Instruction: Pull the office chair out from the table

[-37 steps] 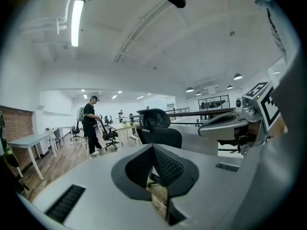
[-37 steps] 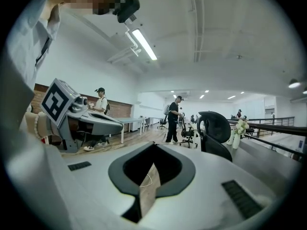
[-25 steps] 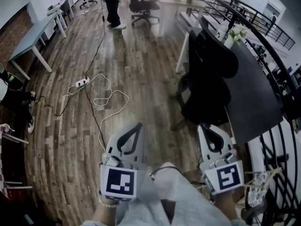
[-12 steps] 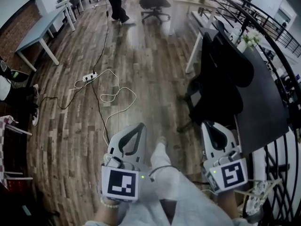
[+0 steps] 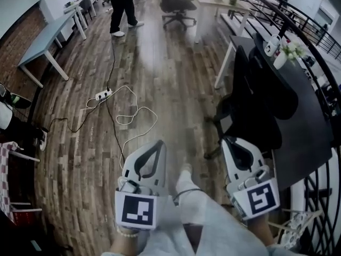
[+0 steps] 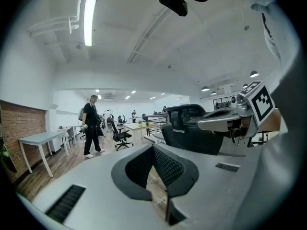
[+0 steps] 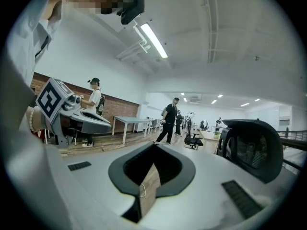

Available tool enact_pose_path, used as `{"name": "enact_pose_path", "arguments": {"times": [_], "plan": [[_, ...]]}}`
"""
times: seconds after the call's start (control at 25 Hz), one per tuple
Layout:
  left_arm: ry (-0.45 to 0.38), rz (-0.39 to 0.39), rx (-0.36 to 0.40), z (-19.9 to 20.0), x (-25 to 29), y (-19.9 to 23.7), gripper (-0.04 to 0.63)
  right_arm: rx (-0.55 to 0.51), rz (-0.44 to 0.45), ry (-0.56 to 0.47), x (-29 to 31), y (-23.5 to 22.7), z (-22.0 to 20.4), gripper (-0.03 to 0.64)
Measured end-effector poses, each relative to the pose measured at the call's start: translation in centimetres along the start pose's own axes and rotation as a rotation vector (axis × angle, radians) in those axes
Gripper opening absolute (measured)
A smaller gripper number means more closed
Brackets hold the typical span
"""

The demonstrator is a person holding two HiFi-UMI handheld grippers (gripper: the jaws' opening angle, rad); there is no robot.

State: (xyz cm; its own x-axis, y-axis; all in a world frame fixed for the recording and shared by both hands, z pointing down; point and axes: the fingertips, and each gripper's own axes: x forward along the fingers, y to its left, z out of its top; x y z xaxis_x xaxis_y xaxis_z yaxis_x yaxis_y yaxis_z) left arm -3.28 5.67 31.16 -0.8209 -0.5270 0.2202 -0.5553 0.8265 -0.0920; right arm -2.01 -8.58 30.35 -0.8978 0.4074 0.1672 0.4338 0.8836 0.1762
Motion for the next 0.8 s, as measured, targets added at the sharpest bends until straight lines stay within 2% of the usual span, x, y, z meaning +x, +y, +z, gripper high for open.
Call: {"name": "enact_pose_path", "arguments": {"times": [0.2,0.56,0.8], "plan": [[0.012,-0.022,0.009,1.4,6.1,1.1,0.009,0.002,-0.012,-0.006,4.1,-4.5,0.3,0.005],[-0.032,-0.109,0.055,5.5,18.0,0.6,0.009,0.012,-0.073,-0.035,8.9,-13.3,1.1,0.005],[-0.063,-0.161,0.078,7.5,23.0,-1.3,0.009,0.010,-0.066,-0.031,9.9,-16.0,0.8,0.005]]}}
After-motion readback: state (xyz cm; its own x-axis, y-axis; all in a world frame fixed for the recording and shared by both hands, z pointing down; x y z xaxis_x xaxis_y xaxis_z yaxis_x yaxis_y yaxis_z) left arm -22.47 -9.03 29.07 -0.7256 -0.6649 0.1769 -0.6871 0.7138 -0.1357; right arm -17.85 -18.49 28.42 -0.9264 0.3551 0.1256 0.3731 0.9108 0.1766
